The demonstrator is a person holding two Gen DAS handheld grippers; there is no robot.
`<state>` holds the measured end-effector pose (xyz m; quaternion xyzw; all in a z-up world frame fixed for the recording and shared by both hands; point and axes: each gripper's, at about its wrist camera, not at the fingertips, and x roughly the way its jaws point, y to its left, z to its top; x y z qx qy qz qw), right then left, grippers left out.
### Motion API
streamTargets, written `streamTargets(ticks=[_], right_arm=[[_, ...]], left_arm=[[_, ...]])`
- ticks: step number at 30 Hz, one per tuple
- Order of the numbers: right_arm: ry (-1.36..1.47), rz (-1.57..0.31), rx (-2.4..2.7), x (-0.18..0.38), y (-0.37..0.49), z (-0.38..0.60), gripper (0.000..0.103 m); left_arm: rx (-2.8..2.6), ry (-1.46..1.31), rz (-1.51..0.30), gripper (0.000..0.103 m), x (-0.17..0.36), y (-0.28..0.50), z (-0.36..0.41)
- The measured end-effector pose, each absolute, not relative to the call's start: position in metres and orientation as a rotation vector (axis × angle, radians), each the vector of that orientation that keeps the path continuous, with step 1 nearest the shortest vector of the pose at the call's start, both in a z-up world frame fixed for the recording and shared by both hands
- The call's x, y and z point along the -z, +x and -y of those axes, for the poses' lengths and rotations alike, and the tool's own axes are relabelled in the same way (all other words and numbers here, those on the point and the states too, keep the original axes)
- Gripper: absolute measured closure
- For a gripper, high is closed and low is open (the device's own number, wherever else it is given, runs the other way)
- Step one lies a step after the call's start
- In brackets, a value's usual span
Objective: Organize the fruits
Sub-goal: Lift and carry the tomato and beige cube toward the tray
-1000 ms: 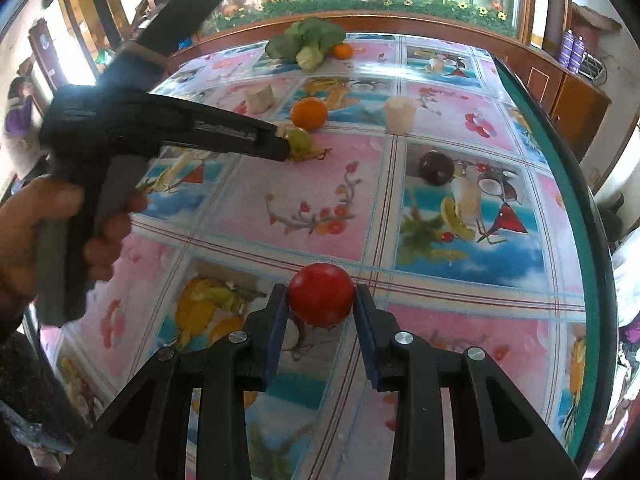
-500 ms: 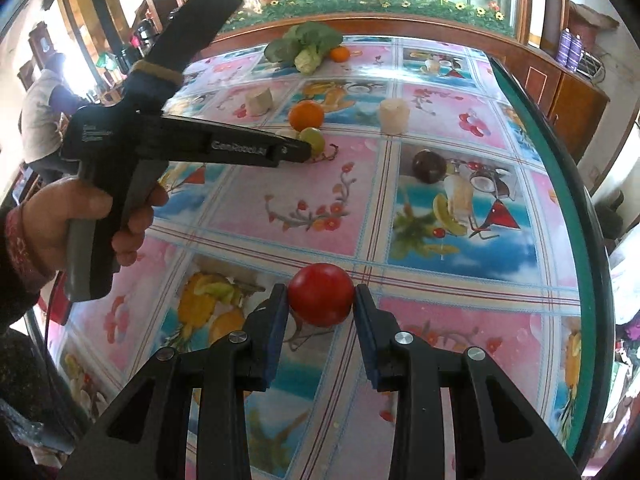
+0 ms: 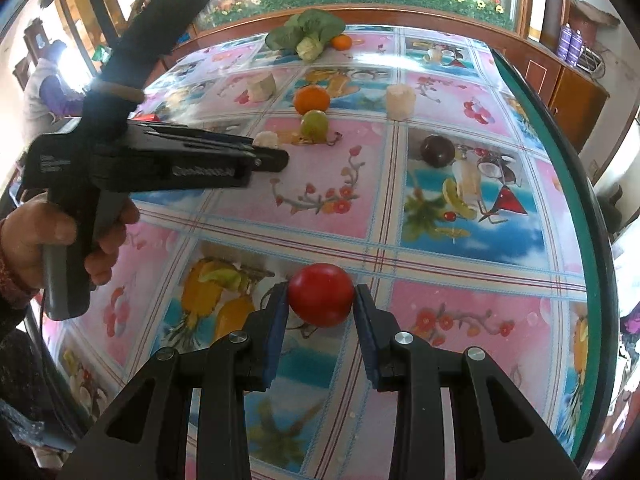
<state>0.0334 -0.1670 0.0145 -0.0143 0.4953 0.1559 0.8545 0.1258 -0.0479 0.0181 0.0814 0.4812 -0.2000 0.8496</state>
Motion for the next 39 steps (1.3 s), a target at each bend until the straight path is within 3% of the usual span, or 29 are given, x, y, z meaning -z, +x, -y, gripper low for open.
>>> streamTargets(ticks=[2, 3, 23, 39], right_arm=[[-0.030, -1.040, -0.327, -0.015, 0.033, 0.166, 0.071], [-0.034, -1.037, -0.322, -0.015, 0.032, 0.166, 0.071], [-0.017, -1.041, -0.302, -0.018, 0.018, 0.152, 0.071], [-0.066, -0.997, -0.405, -0.042, 0.022, 0.067, 0.071]], left_arm=[[0.414, 0.174, -1.002, 0.060, -0.018, 0.124, 0.049], [0.415, 0.160, -1.002, 0.068, -0.018, 0.124, 0.048], [0.380, -0.085, -1.030, 0.068, -0.035, 0.021, -0.023], [0.281, -0.208, -0.952, 0.068, -0.055, -0.010, -0.107]])
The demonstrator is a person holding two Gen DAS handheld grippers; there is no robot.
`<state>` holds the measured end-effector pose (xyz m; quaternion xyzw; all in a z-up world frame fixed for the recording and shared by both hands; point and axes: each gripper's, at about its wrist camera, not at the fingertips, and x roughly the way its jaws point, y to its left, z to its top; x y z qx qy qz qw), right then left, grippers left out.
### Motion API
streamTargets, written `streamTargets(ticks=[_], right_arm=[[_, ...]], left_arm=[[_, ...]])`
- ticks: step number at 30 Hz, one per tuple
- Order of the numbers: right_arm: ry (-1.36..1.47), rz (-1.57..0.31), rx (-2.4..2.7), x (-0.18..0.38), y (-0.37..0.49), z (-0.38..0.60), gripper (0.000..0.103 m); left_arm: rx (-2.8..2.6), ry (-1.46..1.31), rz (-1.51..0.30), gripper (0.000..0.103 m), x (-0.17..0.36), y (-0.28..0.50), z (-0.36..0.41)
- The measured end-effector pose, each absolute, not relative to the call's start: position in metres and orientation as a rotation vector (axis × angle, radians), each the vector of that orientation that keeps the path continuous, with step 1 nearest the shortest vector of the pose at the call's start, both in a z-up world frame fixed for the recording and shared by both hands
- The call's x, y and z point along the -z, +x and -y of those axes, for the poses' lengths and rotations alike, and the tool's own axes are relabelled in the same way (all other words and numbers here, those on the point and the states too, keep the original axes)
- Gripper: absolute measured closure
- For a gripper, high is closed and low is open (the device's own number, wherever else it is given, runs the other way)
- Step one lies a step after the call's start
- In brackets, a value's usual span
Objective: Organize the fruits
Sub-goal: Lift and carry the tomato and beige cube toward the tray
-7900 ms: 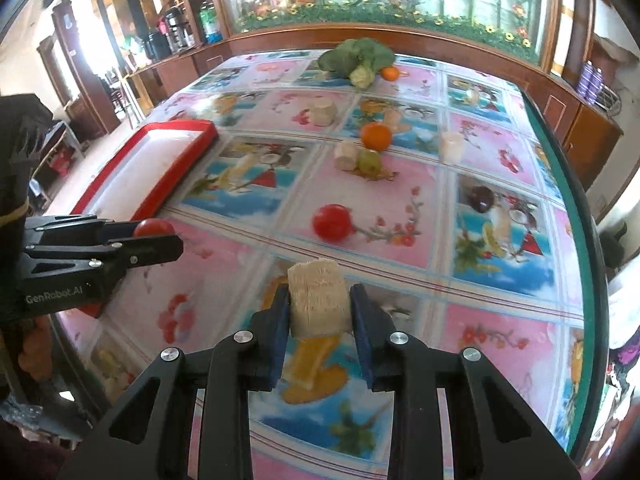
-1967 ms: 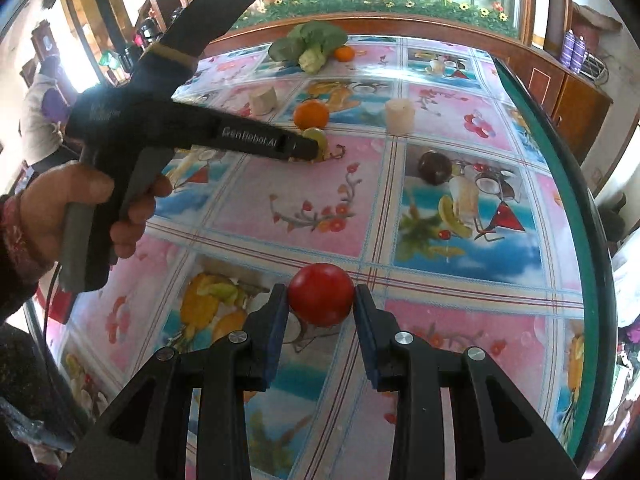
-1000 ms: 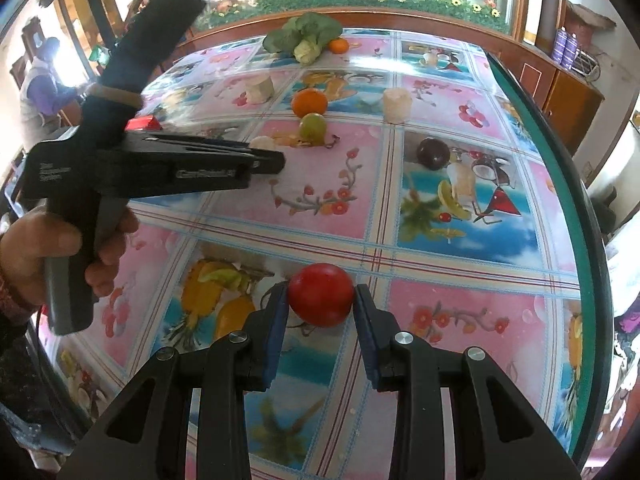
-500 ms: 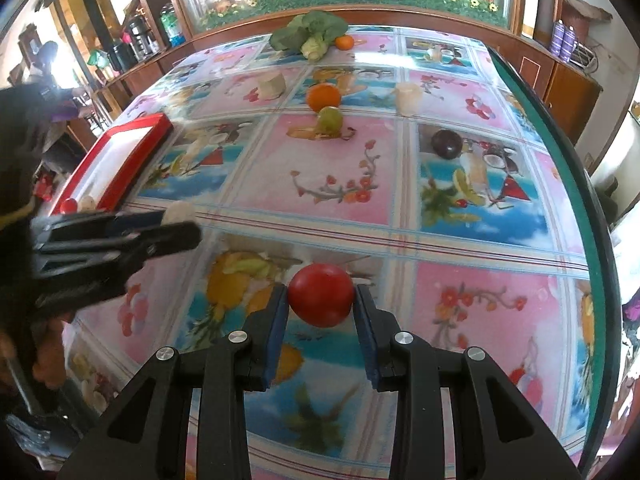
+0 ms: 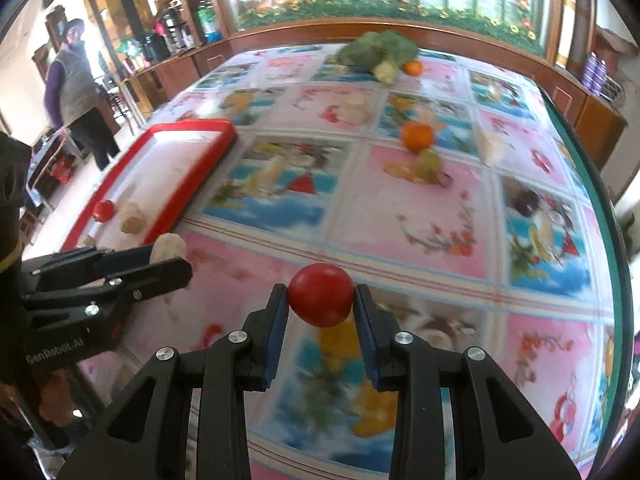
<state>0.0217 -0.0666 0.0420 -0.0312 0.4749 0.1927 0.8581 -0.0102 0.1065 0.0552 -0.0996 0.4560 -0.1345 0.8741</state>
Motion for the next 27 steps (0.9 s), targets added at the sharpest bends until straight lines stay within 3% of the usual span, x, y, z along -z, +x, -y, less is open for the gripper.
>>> streamTargets(ticks=[15, 27], right_arm=[[-0.115, -0.978, -0.577, -0.064, 0.041, -0.045, 0.071], [-0.125, -1.021, -0.660, -0.043, 0.070, -0.125, 0.071]], left_arm=[[0.103, -0.262, -0.888, 0.068, -0.067, -0.009, -0.209], [-0.025, -0.263, -0.916, 0.068, -0.049, 0.031, -0.274]])
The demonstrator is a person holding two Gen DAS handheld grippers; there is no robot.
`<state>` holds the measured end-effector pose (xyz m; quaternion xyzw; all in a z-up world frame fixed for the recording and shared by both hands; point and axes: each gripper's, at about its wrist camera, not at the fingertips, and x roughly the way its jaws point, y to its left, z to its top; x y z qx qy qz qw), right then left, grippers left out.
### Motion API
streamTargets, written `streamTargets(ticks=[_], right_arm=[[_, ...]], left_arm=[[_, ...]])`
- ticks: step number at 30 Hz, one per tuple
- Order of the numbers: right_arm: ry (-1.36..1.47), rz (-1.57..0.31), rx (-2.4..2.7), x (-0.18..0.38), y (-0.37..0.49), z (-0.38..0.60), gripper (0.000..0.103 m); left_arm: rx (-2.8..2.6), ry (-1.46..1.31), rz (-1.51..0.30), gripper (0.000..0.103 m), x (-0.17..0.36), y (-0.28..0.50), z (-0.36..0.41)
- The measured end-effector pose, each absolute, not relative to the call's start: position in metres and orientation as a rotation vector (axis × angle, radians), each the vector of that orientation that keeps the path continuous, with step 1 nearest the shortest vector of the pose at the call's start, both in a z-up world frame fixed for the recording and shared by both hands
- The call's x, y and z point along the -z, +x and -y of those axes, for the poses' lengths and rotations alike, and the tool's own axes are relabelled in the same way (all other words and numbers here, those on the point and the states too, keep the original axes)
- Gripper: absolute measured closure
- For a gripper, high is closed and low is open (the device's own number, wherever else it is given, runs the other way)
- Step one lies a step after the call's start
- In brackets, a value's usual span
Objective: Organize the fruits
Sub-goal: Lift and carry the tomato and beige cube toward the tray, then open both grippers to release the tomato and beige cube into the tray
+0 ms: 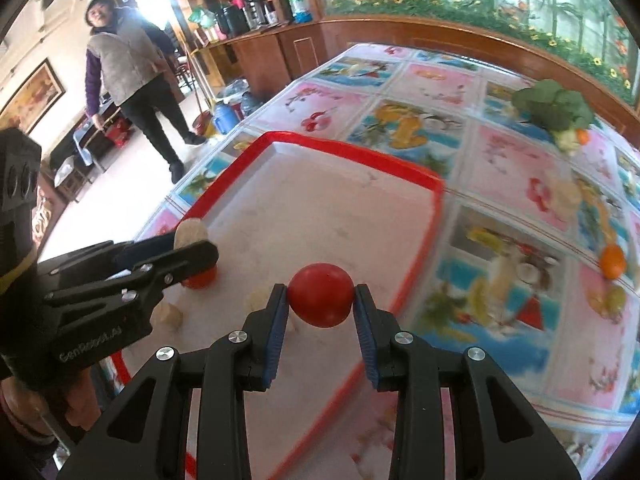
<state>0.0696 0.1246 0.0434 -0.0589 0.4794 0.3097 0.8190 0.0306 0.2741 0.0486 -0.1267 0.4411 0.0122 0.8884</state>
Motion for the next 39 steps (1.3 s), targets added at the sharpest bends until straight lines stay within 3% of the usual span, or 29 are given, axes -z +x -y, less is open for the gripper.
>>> streamTargets(ticks=[27, 32, 39], right_arm=[[-0.167, -1.077, -0.644, -0.009, 0.099, -0.159, 0.070], [-0.176, -1.076, -0.632, -0.008, 0.099, -0.156, 0.064], [-0.181, -1.076, -0.622, -0.011, 0.093, -0.150, 0.064]], left_arm=[[-0.053, -0.260, -1.010, 0.067, -0.015, 0.070, -0.287], [-0.065, -0.263, -1.017, 0.067, -0.015, 0.068, -0.287], [-0.098, -0.256, -1.006, 0.049, -0.020, 0.058, -0.286]])
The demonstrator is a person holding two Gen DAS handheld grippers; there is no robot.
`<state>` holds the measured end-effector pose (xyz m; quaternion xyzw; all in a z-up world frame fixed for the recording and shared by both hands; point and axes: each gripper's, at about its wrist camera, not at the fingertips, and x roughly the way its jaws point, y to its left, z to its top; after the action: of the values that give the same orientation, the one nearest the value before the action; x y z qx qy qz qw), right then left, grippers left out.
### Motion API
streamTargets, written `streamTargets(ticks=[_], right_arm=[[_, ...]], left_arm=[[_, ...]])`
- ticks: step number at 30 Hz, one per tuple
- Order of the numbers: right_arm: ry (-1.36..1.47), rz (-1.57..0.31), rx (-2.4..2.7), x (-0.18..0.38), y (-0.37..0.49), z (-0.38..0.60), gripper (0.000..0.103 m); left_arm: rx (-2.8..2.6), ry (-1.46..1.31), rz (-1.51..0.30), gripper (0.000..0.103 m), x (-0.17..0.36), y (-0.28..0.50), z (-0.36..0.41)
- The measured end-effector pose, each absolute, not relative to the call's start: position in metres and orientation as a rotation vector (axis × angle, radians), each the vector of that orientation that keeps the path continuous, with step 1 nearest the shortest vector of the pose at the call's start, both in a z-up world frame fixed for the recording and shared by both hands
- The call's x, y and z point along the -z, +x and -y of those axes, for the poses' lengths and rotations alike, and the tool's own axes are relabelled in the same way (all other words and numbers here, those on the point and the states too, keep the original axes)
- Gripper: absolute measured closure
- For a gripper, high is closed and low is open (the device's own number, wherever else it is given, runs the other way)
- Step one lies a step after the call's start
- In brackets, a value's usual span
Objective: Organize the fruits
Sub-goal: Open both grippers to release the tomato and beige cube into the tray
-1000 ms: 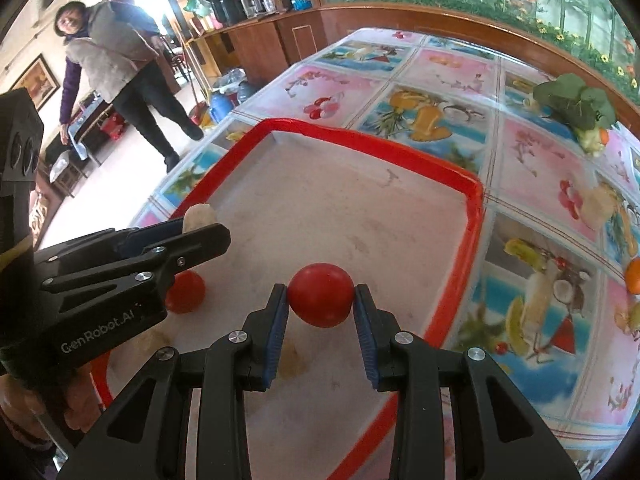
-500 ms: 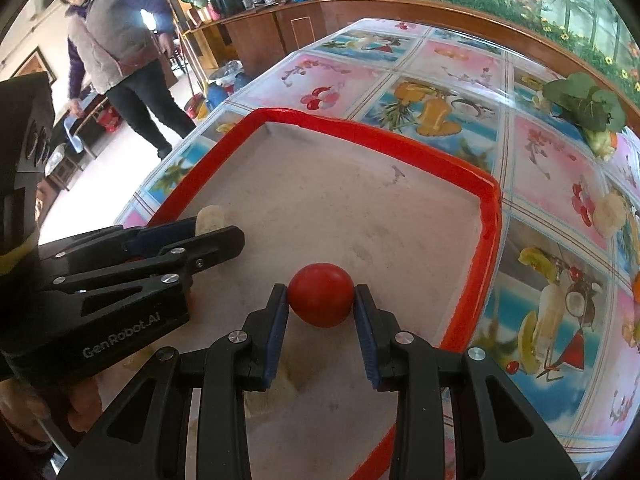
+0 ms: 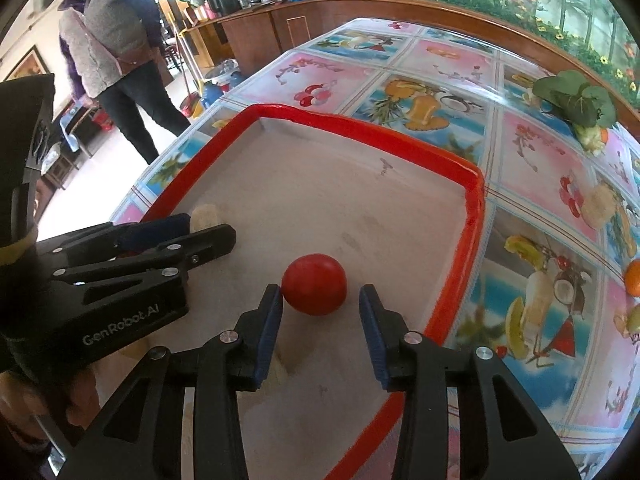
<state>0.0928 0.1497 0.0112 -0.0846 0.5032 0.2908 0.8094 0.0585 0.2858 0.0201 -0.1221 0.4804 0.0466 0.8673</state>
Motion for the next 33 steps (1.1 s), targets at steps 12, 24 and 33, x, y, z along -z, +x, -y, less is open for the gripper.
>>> streamTargets(ticks=[12, 24, 33], right_arm=[[-0.186, -1.061, -0.589, -0.025, 0.075, -0.128, 0.064], [-0.162, -1.025, -0.590, -0.045, 0.045, -0.095, 0.064], [-0.108, -1.030, -0.538, -0.048, 0.031, -0.038, 0.064]], left_arm=[[-0.144, -0.232, -0.972, 0.036, -0.034, 0.035, -0.276], [-0.084, -0.156, -0.943, 0.036, -0.051, 0.019, -0.224], [0.024, -0.115, -0.931, 0.036, -0.067, 0.017, -0.159]])
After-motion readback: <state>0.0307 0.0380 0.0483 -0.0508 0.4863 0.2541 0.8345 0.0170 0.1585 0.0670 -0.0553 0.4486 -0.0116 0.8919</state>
